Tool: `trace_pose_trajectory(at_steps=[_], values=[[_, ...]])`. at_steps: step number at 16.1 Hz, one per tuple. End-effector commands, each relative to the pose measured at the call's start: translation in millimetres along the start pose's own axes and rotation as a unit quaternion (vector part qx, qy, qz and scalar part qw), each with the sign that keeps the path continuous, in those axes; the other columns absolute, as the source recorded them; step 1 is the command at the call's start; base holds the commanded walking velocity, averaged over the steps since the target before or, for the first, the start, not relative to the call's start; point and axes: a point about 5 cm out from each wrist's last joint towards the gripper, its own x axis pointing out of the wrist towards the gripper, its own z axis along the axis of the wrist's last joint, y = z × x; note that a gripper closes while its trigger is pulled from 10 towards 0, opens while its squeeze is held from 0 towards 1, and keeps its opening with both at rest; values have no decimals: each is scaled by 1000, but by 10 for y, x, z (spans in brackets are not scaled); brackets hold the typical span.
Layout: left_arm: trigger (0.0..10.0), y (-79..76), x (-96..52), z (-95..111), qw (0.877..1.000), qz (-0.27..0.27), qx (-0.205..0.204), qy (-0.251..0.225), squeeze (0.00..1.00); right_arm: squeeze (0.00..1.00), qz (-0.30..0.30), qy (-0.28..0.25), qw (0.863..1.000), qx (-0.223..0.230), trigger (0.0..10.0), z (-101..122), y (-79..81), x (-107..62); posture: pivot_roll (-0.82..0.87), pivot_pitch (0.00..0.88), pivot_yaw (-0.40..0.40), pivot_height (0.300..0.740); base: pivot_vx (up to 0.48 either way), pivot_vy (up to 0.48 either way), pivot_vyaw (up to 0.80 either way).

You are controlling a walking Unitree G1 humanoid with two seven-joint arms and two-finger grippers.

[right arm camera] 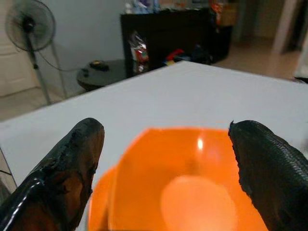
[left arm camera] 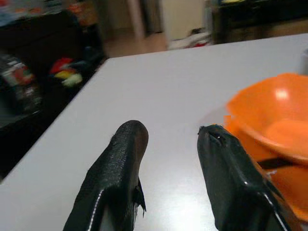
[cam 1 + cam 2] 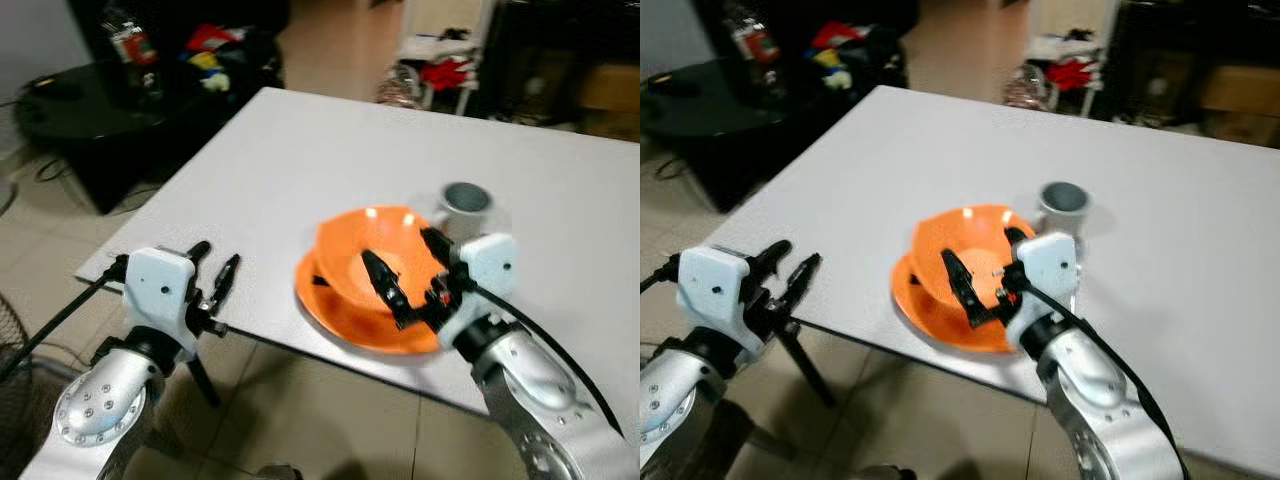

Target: Setting the table

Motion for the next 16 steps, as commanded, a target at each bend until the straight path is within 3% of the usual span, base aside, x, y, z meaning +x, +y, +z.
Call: trace_pose_trajectory(at_steps=[1,3,5,9,10,11,16], values=[[10000,3,5,21,1000,9,1,-8,0,1000,3,-4,1000,-7,10000,14,-2,2,53,0,23,740,0,0,800],[10000,23,1,41,999,25,-15,-14,0,1000,21,4,1000,-5,10000,-10,30,23,59,0,14,740,0,0,800],[10000,27,26,-37,999,36,1,8,0,1000,38,17,999,-13,10000,-51,49,39,52,0,6,740,0,0,800],[10000,68,-12,-77,998,52,-18,19,0,1000,18,31,999,-18,10000,-110,4,27,57,0,24,740,0,0,800],[10000,70,18,-45,998,45,-32,15,800,1000,4,31,999,-7,10000,-138,-25,6,67,0,33,740,0,0,800],[10000,74,22,-38,998,46,-32,14,1000,1000,1,31,1000,-4,10000,-142,-31,2,69,0,33,740,0,0,800],[10000,125,-57,-67,997,71,-35,16,1000,1000,-23,28,999,-15,10000,-169,-80,-14,79,0,24,740,0,0,800]])
